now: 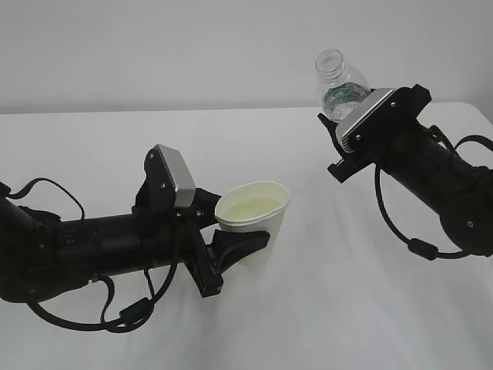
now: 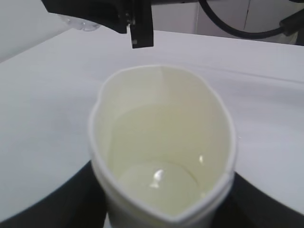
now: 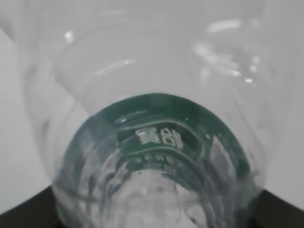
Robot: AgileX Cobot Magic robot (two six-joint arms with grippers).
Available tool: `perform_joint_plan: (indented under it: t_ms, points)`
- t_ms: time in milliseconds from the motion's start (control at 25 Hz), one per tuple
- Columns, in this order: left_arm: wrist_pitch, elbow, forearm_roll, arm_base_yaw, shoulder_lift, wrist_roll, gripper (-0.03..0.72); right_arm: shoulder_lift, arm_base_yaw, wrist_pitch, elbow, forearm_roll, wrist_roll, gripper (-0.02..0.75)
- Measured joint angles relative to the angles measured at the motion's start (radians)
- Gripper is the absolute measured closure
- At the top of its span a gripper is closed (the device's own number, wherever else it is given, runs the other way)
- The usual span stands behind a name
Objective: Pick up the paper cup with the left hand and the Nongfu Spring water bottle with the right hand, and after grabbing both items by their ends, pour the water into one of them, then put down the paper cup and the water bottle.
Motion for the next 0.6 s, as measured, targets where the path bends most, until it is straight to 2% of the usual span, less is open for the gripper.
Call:
perform_joint_plan:
  t_ms: [600]
  points:
    - [0.0,0.0,0.0,0.0,0.0,0.0,0.276,0.0,0.0,0.0,0.016,0.051,0.154,0.282]
